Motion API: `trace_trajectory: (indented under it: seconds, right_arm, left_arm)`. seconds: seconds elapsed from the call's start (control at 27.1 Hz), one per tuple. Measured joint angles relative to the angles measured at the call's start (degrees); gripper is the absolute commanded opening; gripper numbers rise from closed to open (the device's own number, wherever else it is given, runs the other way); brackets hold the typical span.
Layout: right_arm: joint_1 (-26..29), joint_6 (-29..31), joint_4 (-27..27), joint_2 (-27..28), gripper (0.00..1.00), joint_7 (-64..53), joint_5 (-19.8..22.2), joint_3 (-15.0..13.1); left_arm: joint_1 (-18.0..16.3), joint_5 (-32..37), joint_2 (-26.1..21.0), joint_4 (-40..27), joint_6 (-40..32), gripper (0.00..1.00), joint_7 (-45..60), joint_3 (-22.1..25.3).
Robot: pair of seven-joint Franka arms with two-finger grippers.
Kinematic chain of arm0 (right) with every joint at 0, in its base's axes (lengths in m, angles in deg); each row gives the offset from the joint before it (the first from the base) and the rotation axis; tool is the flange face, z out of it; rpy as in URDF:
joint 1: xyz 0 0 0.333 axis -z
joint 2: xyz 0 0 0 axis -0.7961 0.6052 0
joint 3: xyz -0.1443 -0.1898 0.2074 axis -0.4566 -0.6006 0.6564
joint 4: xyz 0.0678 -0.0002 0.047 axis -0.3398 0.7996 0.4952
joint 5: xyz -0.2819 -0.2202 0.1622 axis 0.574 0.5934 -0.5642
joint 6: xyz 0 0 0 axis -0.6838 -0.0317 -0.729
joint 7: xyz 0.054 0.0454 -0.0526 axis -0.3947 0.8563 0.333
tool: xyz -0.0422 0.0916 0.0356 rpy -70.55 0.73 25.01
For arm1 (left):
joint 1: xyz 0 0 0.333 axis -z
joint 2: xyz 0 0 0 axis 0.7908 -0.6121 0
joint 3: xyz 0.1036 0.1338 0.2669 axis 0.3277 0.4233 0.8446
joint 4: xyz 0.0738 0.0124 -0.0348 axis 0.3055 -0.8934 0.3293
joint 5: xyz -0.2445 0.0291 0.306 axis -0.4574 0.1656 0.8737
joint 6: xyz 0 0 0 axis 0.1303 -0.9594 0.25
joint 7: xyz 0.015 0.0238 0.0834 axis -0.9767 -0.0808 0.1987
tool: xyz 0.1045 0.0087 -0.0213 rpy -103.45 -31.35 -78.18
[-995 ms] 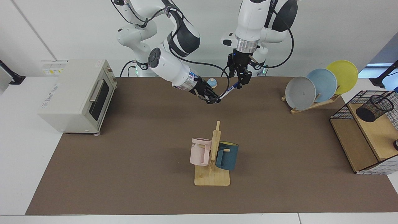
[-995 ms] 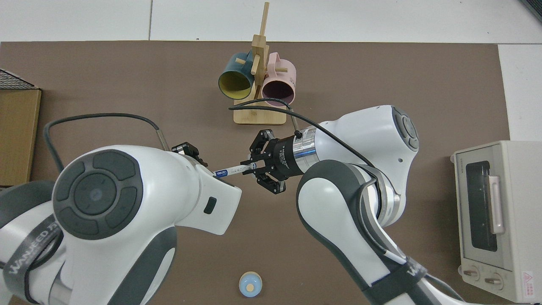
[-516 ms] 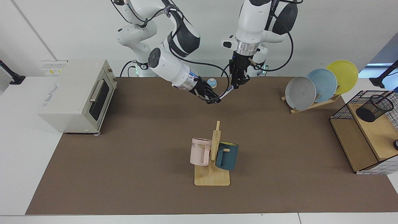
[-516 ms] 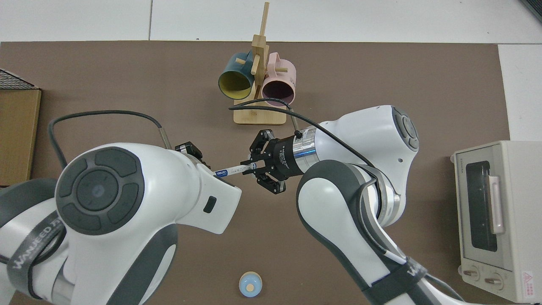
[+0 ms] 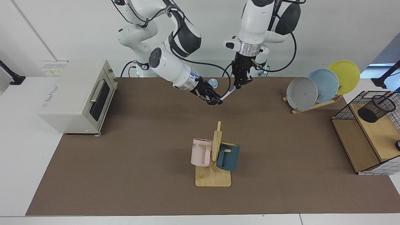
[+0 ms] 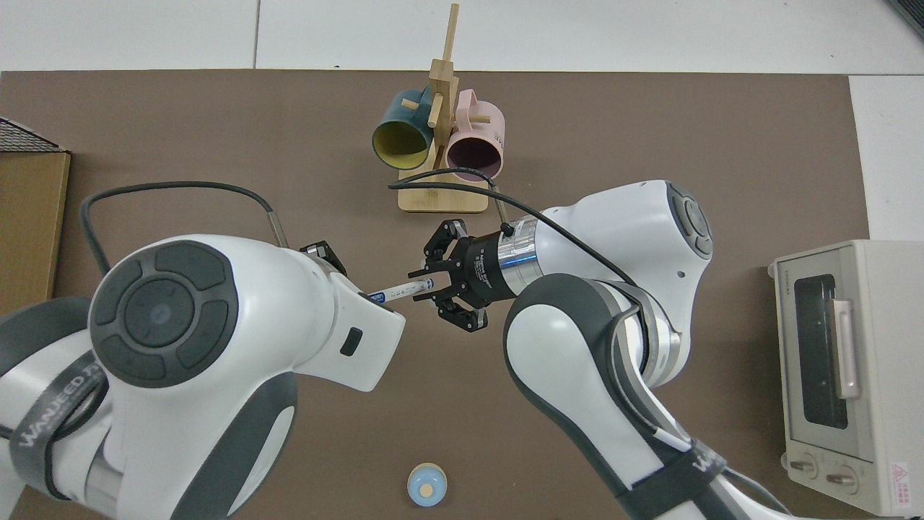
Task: Put markers into pen holder
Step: 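Grasp the marker's far end with the left gripper, then open the right gripper, then pull the marker back with the left gripper while the right gripper retracts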
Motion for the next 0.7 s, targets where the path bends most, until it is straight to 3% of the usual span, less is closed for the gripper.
trace_trajectory:
  seconds: [0.18, 0.41, 0.7]
  right_arm:
    - [0.01, 0.00, -0.29, -0.11, 1.00, -0.14, 1.13, -0.40]
    - [0.01, -0.12, -0.43, -0.93, 1.00, -5.13, 12.34, -0.27]
    - [1.94, -2.58, -0.41, -1.74, 1.00, -17.37, 28.44, -0.93]
  left_arm:
    - [-0.05, 0.02, 0.00, 0.00, -0.91, 0.00, 0.00, 0.57]
    - [-0.11, 1.97, 0.00, 0.00, -3.10, 0.00, 0.03, 3.91]
    - [-0.50, 5.73, -0.02, 0.00, -4.00, 0.00, -0.03, 11.91]
